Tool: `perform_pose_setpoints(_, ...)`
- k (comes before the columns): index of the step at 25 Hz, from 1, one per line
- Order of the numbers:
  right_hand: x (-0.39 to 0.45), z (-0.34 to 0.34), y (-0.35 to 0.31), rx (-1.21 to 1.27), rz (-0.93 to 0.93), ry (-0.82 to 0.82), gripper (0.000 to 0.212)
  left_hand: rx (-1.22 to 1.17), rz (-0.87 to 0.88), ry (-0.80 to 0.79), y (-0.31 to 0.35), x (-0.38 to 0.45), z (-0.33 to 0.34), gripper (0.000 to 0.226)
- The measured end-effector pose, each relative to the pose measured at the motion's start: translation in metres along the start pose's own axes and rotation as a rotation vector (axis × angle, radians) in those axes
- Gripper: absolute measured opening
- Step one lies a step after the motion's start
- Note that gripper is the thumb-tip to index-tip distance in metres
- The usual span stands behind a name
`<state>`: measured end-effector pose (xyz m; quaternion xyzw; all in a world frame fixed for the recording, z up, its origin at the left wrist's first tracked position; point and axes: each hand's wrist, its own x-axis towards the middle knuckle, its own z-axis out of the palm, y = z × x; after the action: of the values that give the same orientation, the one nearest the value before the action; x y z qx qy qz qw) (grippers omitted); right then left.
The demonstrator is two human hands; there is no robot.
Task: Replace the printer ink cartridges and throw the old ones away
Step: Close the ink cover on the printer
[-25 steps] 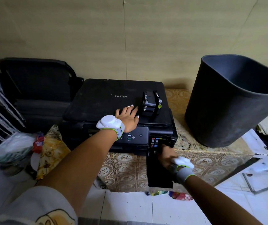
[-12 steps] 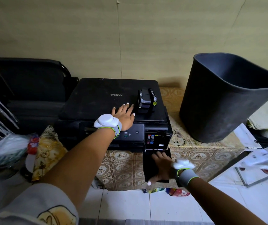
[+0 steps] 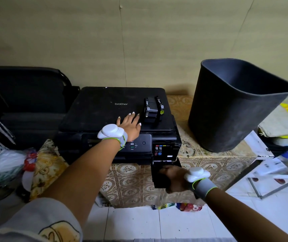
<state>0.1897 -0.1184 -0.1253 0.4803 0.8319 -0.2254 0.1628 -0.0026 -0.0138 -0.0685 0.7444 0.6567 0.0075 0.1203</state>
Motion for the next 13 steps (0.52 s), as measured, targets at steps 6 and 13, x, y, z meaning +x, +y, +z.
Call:
perform_pose_setpoints(6, -0.005, -0.041, 0.011, 0.004, 0.125, 0.334, 0.034, -0.003, 0.001, -0.006, -0.002, 0.002, 0.002, 0.053)
perform_pose_setpoints(13, 0.008, -0.044, 0.011, -0.194, 0.189, 0.733, 0.046, -0.002, -0.002, 0.011, -0.002, 0.003, 0.003, 0.053)
